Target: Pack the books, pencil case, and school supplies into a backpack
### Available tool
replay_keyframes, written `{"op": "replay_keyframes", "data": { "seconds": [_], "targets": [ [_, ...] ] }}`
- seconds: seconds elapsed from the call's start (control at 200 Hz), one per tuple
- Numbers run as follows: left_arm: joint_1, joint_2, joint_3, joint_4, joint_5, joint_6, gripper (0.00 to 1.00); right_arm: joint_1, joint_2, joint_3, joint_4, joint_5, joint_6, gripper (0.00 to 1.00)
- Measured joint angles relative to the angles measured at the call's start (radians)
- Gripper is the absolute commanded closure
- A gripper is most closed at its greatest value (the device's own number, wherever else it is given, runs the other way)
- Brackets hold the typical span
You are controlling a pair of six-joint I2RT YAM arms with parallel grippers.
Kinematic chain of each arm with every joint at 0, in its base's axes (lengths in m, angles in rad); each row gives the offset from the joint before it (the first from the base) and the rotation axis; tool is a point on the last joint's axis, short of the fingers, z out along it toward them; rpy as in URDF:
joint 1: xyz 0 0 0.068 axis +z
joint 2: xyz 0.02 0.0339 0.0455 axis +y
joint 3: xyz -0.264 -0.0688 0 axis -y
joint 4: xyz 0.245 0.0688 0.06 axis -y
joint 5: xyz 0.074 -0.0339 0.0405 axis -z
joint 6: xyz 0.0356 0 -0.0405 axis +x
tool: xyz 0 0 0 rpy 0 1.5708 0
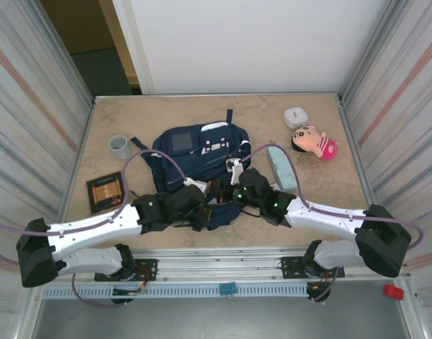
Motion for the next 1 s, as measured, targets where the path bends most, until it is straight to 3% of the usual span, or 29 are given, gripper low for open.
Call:
{"op": "replay_keyframes", "data": {
  "seconds": [0.271, 0.516, 0.601, 1.002],
  "targets": [
    [-0.013, 0.075, 0.042, -0.045, -0.062, -0.046, 0.71, 0.007, 0.020, 0.017, -0.018, 0.010, 0.000, 1.00],
    [-0.027, 0.086, 0.064, -0.068, -0.140, -0.065, 1.00, 0.013, 0.020, 0.026, -0.023, 0.016, -0.015, 1.00],
    [-0.027, 0.075, 0.063, -0.064, -0.134, -0.046, 1.00, 0.013, 0.020, 0.026, -0.027, 0.021, -0.021, 1.00],
    [0.113, -0.140, -0.023, 0.023, 0.158, 0.124, 1.00, -0.076, -0.016, -0.008, -0.007, -0.090, -0.022, 1.00]
  ]
}}
